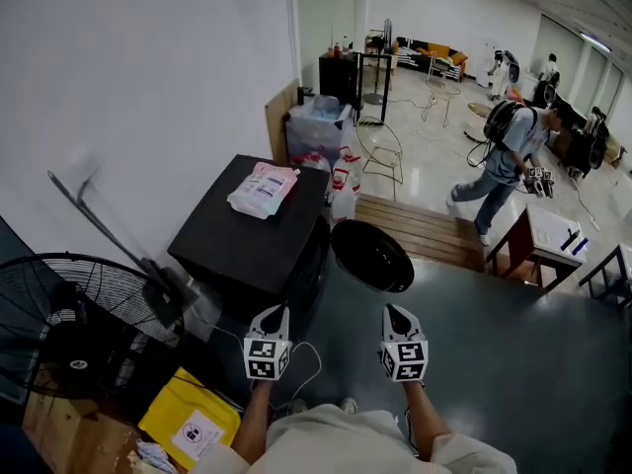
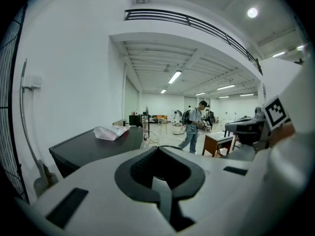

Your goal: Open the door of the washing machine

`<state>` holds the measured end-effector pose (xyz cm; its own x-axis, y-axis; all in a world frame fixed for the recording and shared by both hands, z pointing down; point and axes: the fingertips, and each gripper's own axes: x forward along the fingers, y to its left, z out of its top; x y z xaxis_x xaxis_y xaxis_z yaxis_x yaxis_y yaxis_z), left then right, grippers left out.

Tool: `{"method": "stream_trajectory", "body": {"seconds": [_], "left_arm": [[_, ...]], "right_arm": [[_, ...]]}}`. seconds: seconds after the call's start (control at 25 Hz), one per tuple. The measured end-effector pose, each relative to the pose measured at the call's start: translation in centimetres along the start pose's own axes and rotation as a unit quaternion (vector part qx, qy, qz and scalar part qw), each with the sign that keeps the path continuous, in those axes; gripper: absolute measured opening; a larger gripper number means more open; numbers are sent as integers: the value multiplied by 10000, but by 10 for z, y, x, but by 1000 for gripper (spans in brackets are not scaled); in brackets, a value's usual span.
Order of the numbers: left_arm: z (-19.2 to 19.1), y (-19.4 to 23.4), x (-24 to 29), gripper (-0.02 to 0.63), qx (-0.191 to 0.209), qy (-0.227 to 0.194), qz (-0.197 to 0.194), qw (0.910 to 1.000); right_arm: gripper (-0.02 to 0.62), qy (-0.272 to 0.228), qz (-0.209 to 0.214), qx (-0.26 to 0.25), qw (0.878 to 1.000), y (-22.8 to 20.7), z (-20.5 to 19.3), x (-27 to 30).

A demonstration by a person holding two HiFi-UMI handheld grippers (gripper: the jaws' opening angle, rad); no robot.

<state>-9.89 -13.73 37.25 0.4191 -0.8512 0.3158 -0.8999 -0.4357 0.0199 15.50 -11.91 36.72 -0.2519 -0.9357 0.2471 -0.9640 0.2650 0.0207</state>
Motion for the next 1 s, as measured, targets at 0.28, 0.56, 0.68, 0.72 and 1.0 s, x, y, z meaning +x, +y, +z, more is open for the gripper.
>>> {"method": "stream_trajectory", "body": {"seconds": [0.28,0.56,0.68,0.72,1.0], "left_arm": [[2,1,-7,9,-72,-59,13,10000],[-7,1,-9,9,-170,-6,-11,9999],[-5,3,-9,9,-183,-23,-16,9998],[-5,3,-9,9,-181,-29,-21,9998],[-1,7,-7,9,-162,-52,-71,9998]], "right_arm": [[-2,7,-25,7,10000,0,-4,-10],[-2,58,-79,62,9999,1,-8,-10],[-2,61,-87,46,9999,2,-7,-9],[-2,62,-86,44,9999,2,-6,-8],[-2,41,-108,57,9999,5,-2,-4]]}}
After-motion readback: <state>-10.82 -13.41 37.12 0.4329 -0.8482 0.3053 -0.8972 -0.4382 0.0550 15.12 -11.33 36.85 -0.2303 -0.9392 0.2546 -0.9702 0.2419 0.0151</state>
